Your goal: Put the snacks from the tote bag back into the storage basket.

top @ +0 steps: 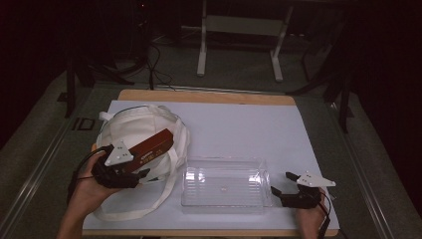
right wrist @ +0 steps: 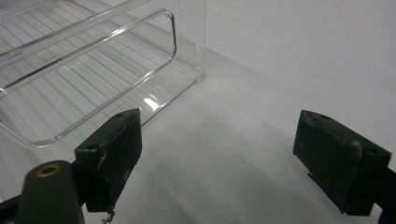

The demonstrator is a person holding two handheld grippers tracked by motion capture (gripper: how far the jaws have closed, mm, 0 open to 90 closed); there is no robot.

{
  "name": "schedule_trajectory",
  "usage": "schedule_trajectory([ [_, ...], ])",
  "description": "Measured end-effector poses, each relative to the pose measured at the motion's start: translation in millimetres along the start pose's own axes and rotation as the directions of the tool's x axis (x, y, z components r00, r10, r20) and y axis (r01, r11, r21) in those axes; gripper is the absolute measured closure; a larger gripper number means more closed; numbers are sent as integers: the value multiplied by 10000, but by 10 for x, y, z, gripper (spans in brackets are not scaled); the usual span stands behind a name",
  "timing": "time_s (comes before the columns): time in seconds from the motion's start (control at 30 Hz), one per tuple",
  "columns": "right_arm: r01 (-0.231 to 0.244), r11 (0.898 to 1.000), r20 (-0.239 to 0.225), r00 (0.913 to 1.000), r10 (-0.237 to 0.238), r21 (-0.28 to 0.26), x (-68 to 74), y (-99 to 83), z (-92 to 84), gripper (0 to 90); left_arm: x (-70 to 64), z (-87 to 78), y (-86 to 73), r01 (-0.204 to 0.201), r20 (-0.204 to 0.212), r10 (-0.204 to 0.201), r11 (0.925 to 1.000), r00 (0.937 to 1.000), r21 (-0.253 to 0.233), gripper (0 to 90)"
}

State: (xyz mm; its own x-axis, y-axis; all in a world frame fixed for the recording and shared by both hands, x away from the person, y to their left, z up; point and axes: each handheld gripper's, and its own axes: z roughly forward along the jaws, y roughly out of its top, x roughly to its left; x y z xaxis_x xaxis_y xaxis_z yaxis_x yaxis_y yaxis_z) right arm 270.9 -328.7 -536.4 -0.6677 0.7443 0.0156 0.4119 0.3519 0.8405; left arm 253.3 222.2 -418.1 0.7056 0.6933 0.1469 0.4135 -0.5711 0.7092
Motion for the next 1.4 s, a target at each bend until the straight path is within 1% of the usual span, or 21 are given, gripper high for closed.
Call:
schedule_trajectory([
  [0.3, -36, 10000, 3, 10000, 36, -9, -3, 0, -1, 155, 65, 12, 43, -103, -31, 104, 9998, 9999, 176, 338],
  [0.53, -46, 10000, 5, 10000, 46, -22, -3, 0, -2, 155, 126, 36, 76, -19, -49, 20, 9998, 10000, 218, 338],
  [0.63, -27, 10000, 2, 10000, 27, -8, -2, 0, -3, 155, 143, 59, 97, -89, -65, 91, 9993, 9999, 360, 336],
  [0.83, -26, 10000, -3, 10000, 26, -15, -2, 0, -2, 155, 212, 84, 144, -228, -103, 233, 9987, 9997, 460, 336],
  [1.0, -14, 10000, 3, 10000, 14, -5, -3, 0, -2, 155, 276, 74, 166, -234, -105, 240, 9985, 9997, 498, 336],
  [1.13, -17, 10000, -15, 10000, 17, -13, 1, 0, -1, 155, 316, 90, 157, -191, -143, 200, 9977, 9997, 655, 336],
  [1.4, 0, 10000, -24, 10000, 0, -10, 3, 0, 0, 155, 406, 161, 103, 43, 1, -43, 9963, 10000, 856, 328],
])
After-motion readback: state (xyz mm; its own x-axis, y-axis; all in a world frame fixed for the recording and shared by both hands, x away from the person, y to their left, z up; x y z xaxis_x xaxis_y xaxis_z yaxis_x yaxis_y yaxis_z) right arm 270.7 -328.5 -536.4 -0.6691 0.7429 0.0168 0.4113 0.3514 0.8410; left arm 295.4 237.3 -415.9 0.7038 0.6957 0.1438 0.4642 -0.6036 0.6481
